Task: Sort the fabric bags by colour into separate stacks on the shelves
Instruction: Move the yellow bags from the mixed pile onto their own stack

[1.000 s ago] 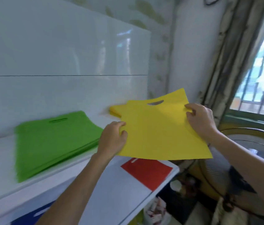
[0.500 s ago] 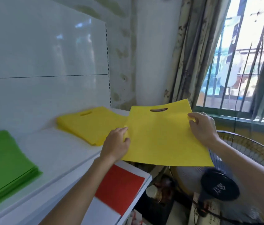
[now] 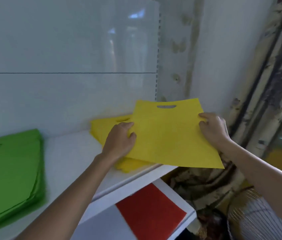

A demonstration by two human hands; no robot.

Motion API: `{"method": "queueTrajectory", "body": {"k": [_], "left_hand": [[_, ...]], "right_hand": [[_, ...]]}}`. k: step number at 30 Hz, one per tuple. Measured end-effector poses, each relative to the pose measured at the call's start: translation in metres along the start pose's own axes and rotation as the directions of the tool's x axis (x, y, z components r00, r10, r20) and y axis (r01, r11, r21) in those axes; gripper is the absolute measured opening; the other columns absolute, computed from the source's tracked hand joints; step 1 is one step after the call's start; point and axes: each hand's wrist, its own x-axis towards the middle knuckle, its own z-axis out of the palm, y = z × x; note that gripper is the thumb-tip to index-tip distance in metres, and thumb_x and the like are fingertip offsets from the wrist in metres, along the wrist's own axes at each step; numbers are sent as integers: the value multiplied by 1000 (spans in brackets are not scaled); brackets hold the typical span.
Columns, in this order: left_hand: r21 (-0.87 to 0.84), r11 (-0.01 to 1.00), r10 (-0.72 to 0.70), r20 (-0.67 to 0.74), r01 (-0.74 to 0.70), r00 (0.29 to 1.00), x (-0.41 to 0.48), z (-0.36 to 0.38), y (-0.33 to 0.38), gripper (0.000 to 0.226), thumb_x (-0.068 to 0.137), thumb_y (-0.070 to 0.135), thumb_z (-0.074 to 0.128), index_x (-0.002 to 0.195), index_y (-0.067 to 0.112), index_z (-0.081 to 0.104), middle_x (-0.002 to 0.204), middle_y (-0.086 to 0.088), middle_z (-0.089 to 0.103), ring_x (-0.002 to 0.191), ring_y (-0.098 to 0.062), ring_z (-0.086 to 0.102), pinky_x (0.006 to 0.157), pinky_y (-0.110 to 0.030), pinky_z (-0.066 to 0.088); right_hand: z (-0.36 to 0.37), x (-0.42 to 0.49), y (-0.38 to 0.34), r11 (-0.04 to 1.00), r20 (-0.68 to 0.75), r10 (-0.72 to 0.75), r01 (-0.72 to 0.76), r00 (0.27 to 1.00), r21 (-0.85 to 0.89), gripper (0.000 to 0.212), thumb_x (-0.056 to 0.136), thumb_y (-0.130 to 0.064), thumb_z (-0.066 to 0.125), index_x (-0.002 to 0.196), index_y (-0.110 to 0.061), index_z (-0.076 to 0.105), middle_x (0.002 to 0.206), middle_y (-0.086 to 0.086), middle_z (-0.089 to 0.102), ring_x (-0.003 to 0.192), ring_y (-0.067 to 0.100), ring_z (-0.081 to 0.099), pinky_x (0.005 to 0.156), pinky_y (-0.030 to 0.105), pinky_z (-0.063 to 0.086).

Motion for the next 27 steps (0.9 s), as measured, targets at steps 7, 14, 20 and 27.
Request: {"method": "queueTrajectory", "body": {"k": [7, 14, 20, 27], "left_hand": [[85, 965, -219, -256, 247, 942, -1, -29, -16, 40, 93, 17, 48, 133, 13, 50, 135, -9, 50, 122, -25, 46, 101, -32, 36], [221, 849, -426, -251, 480, 869, -21, -15, -13, 39, 89, 20, 52, 128, 14, 55, 130, -9, 54, 120, -25, 48, 97, -28, 35], [233, 777, -542, -227, 585, 809, -28, 11, -8, 37, 88, 24, 53, 123, 15, 60, 126, -9, 56, 114, -26, 52, 90, -29, 40], [251, 763, -503, -349, 595, 791, -32, -5, -4, 33, 92, 28, 51, 122, 17, 59, 125, -8, 53, 112, -24, 53, 94, -33, 42]], "right_hand": [[61, 65, -47, 946, 172, -314, 294, 934, 134, 43, 92, -6, 46, 134, -5, 48, 139, 17, 45, 123, 32, 45, 99, 33, 35], [117, 92, -40, 876, 426, -479, 448, 767, 179, 53, 92, -13, 49, 142, -6, 34, 147, 12, 30, 134, 28, 31, 108, 34, 27], [157, 105, -7, 853, 733, -359, 522, 577, 8, 38, 94, -20, 34, 127, -9, 50, 137, 15, 43, 122, 35, 41, 105, 46, 34], [143, 95, -32, 840, 522, -520, 517, 676, 167, 40, 92, -14, 45, 131, -7, 49, 134, 19, 44, 123, 34, 43, 102, 43, 38]]}}
